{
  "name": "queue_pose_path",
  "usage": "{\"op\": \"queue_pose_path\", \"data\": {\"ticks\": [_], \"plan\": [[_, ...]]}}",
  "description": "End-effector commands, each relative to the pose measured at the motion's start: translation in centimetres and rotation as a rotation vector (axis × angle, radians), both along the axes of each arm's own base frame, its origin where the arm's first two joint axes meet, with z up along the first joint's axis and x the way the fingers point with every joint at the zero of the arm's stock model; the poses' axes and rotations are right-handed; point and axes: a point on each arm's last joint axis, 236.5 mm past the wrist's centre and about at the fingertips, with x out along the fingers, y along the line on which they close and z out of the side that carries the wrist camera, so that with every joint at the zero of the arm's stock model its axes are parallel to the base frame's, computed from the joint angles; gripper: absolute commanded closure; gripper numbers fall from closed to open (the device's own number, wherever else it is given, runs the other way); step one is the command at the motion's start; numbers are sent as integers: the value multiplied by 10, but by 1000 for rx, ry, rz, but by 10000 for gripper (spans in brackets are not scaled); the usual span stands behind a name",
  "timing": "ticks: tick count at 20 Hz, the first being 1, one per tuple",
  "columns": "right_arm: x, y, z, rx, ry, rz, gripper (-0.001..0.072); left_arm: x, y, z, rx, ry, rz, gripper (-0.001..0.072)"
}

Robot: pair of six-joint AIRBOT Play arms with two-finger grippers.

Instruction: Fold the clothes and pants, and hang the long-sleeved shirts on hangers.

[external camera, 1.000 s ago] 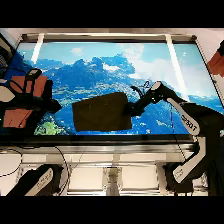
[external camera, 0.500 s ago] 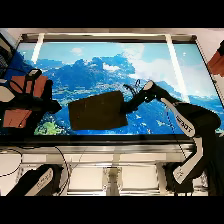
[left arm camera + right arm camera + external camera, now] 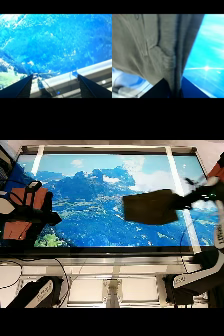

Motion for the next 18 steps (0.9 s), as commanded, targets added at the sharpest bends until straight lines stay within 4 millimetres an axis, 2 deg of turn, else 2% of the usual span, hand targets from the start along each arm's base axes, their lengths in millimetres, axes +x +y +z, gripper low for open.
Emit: {"op": "queue_pose_path", "data": {"ticks": [1,5,7,8,9,10,11,14,15,17,18], "plan": [[-63,-119,11,-105,93,-271,691,0,0,0,0,-2,1,64],[-125,-197,15,-203,165,-485,690,0,0,0,0,-1,1,64],[-161,-223,12,-252,245,-571,689,0,0,0,0,-1,1,64],[-173,-230,12,-250,260,-606,627,0,0,0,0,-1,1,64],[-181,-233,12,-243,263,-632,413,0,0,0,0,-1,1,64],[-185,-234,13,-231,256,-650,195,0,0,0,0,-1,1,64],[-183,-234,15,-219,229,-662,136,0,0,0,0,-1,1,64],[-158,-225,39,-243,90,-629,140,0,0,0,0,0,1,64],[-145,-215,52,-252,29,-605,140,0,0,0,0,0,1,64],[-120,-177,78,-238,-85,-503,164,0,0,0,0,0,1,65],[-109,-151,90,-228,-134,-438,168,0,0,0,0,0,1,65]]}}
